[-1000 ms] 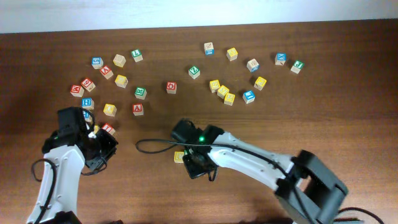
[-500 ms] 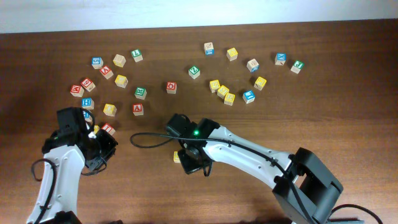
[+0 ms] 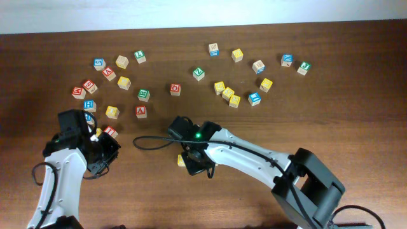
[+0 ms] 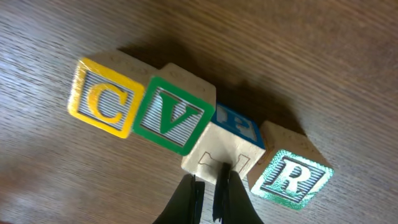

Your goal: Spell out CVPR

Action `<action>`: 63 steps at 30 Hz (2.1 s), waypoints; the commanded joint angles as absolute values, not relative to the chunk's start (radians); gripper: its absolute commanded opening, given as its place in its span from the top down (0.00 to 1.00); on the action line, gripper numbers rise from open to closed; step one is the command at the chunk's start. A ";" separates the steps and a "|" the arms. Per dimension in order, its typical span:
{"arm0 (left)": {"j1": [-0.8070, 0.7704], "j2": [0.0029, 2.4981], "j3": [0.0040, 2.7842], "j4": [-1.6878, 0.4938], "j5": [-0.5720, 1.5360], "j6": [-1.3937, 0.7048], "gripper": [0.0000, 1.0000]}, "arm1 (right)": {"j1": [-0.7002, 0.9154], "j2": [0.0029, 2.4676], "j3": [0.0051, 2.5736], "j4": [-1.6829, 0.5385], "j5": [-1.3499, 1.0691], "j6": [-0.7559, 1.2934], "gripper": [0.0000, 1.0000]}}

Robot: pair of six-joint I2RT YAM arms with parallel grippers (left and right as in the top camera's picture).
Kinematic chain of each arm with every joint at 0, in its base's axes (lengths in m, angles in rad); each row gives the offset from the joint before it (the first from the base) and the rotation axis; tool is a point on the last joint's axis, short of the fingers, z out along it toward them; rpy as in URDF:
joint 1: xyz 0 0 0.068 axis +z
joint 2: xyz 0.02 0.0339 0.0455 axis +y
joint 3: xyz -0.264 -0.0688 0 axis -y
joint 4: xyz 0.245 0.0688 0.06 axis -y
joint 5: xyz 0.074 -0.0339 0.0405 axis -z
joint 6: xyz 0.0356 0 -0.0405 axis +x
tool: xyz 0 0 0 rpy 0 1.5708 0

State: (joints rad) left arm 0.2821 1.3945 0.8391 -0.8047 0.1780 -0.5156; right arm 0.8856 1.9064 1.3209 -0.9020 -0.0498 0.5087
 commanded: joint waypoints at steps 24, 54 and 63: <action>0.287 1.383 0.847 -0.807 0.167 -0.498 1.00 | 0.891 1.920 1.254 -0.875 -0.147 0.533 0.96; 0.239 1.383 0.847 -0.820 0.179 -0.435 1.00 | 0.814 1.901 1.482 -1.142 -0.179 0.505 0.96; 0.216 1.383 0.847 -0.817 0.178 -0.436 1.00 | 0.905 1.905 1.348 -1.061 -0.266 0.566 0.96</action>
